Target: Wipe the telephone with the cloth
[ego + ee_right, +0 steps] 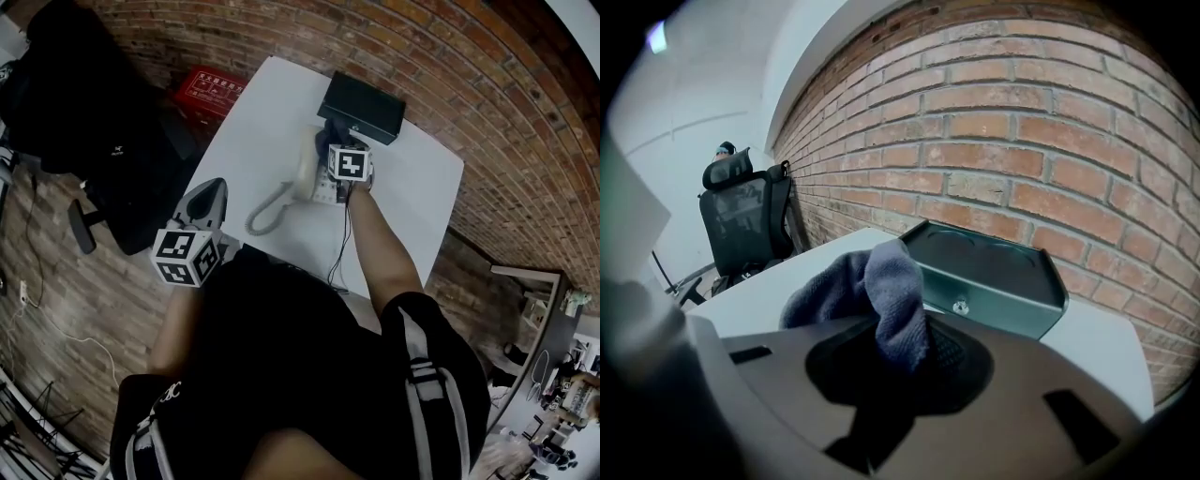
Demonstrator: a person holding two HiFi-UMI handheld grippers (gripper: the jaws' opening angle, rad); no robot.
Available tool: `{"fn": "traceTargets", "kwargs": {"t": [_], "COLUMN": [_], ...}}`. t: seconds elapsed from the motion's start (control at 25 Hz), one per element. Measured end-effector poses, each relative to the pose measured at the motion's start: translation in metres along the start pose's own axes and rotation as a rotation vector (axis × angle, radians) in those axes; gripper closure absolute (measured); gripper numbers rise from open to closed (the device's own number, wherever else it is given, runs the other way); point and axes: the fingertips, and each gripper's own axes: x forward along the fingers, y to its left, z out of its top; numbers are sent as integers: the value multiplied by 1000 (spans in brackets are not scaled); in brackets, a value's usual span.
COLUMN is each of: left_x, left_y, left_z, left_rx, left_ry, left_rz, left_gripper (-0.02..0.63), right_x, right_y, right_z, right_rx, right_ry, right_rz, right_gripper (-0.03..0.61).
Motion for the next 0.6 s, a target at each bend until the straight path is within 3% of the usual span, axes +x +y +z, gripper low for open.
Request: {"fn": "traceTargets", "kwargs": {"t": [0.36,0.6], "left_x": [4,7], "left_y": [4,0], "left_z": [-4,-6], "left_rx": [-20,-13], "left_ry": [10,21], "left_rz": [-14,-26], "left_gripper": [618,617], "right_x": [-13,-20], "right_y": [-47,-54], "right_z": [-15,-25], "right_rx": [63,114], "right_ry": [-4,-14], "right_rz": [-79,-71], "right_gripper": [532,532]}}
